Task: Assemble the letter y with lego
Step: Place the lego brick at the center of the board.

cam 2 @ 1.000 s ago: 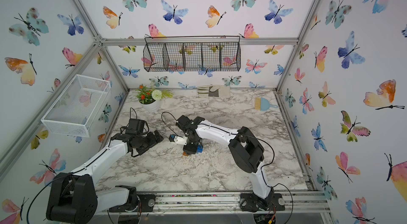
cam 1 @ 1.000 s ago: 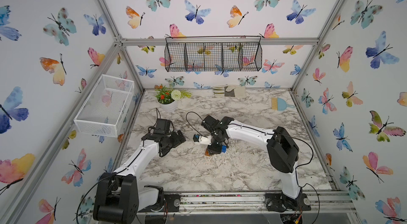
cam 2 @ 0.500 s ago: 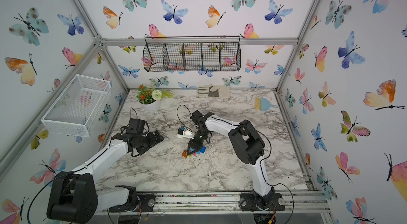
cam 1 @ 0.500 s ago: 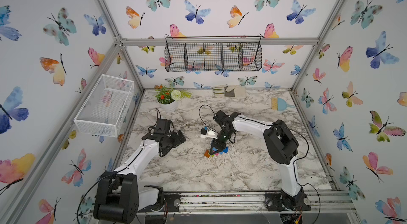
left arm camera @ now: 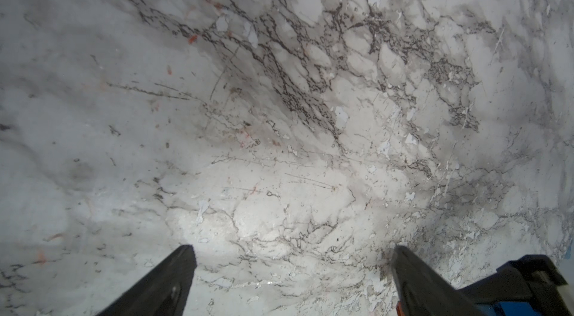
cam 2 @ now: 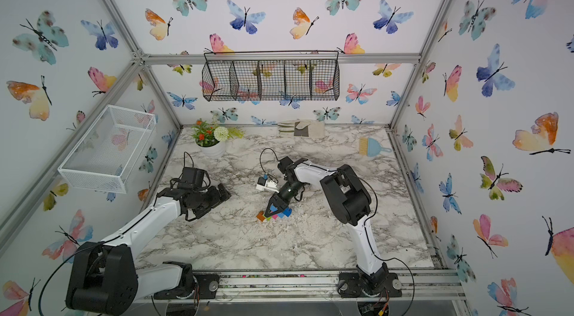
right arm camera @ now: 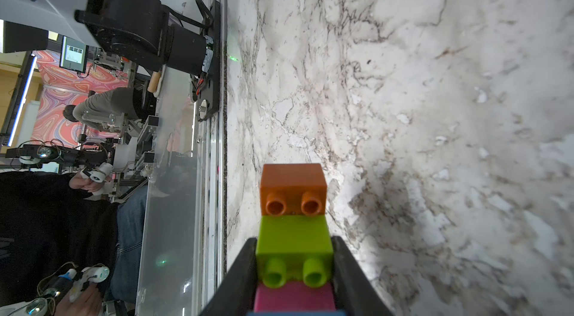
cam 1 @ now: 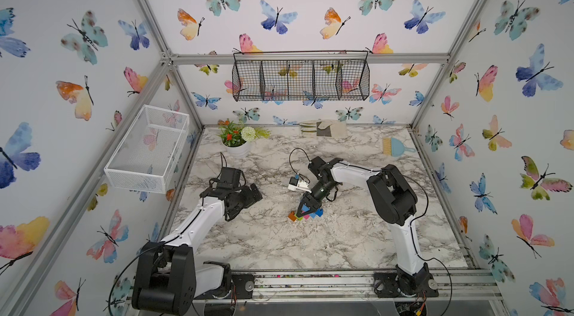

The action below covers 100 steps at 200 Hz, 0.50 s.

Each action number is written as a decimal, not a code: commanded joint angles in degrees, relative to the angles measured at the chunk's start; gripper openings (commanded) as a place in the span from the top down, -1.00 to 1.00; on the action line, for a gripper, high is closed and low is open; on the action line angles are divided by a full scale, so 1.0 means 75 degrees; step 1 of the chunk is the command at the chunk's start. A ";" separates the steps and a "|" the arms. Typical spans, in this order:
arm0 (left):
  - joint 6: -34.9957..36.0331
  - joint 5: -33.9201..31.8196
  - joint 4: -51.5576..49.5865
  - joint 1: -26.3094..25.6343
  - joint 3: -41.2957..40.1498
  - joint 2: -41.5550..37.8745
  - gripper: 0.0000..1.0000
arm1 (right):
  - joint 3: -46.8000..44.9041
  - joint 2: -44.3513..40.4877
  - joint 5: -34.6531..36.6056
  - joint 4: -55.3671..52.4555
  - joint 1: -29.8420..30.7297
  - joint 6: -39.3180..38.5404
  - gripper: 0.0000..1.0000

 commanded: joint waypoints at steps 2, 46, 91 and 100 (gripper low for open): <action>-0.0022 0.0126 0.0023 0.0039 -0.0101 0.0011 -0.99 | 0.0021 0.0252 -0.0202 -0.0233 0.0002 -0.0023 0.20; -0.0019 0.0122 0.0023 0.0039 -0.0090 0.0041 -0.99 | 0.0021 0.0402 -0.0317 -0.0233 -0.0079 0.0041 0.15; -0.0021 0.0108 0.0034 0.0037 -0.0063 0.0069 -0.99 | 0.0082 0.0529 -0.0191 -0.0272 -0.0115 0.0102 0.11; -0.0021 0.0119 0.0028 0.0039 -0.0066 0.0080 -1.00 | 0.0080 0.0546 -0.0168 -0.0229 -0.0140 0.0148 0.11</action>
